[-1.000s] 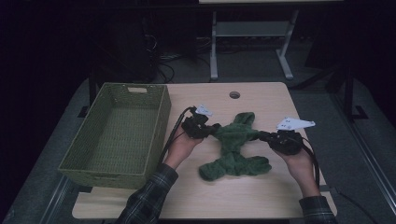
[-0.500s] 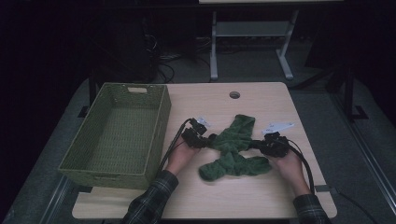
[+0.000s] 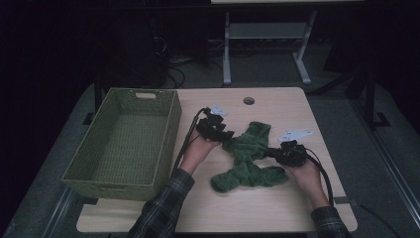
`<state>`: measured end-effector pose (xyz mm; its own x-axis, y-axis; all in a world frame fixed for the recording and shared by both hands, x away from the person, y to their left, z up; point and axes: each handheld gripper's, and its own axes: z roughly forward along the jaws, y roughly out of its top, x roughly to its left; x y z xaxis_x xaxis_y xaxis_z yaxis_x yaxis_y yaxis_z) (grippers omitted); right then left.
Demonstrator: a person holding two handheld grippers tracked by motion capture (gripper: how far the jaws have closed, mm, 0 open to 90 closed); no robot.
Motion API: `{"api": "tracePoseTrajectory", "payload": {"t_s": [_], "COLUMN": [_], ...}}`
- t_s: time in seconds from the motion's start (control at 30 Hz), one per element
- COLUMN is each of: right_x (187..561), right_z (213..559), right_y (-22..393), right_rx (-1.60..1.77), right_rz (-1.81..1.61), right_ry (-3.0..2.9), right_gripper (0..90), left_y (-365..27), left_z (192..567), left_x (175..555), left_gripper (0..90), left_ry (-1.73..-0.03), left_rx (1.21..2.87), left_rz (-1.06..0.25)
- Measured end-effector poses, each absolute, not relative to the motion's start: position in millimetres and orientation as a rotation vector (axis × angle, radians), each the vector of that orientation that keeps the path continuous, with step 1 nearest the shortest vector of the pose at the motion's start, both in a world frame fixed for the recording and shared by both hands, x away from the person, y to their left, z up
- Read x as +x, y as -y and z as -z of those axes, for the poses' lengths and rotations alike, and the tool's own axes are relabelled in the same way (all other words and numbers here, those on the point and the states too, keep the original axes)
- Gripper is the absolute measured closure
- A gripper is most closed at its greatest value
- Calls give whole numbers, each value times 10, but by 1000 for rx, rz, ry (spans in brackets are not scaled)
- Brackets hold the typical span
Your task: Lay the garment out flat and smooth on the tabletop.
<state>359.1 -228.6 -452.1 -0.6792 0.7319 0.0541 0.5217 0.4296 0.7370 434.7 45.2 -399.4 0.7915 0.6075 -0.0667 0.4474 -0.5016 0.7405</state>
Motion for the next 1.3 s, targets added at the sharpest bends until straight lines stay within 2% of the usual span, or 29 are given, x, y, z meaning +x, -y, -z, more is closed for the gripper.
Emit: {"api": "tracePoseTrajectory", "payload": {"t_s": [0.17,0.37,0.57,0.63,0.67,0.77,0.8,1.07,1.3], "right_x": [3578,3589,3587,3586,3587,3587,3587,3584,3581], "right_z": [4513,4528,4523,4522,4523,4524,4525,4532,4534], "right_y": [2273,2275,2275,2276,2276,2276,2278,2315,2316], "right_rx": [1090,1077,1077,1075,1074,1070,1070,1080,1095], "right_rz": [-1100,-1107,-1109,-1111,-1111,-1109,-1111,-1096,-1095], "right_ry": [-2417,-2422,-2420,-2420,-2421,-2423,-2423,-2430,-2425], "right_gripper": [843,843,846,847,848,848,849,851,853], "left_y": [-130,263,500,522,521,489,465,166,-182], "left_z": [4098,4212,4385,4437,4453,4473,4463,4193,4257], "left_x": [4577,4640,4652,4662,4671,4696,4710,4783,4915], "left_gripper": [510,517,546,597,634,849,880,891,895], "left_ry": [-719,-636,-637,-646,-644,-667,-673,-712,-819], "left_rx": [2211,2240,2316,2349,2364,2367,2370,2281,2293], "left_rz": [-183,-123,-133,-148,-149,-119,-116,-194,-262]}}
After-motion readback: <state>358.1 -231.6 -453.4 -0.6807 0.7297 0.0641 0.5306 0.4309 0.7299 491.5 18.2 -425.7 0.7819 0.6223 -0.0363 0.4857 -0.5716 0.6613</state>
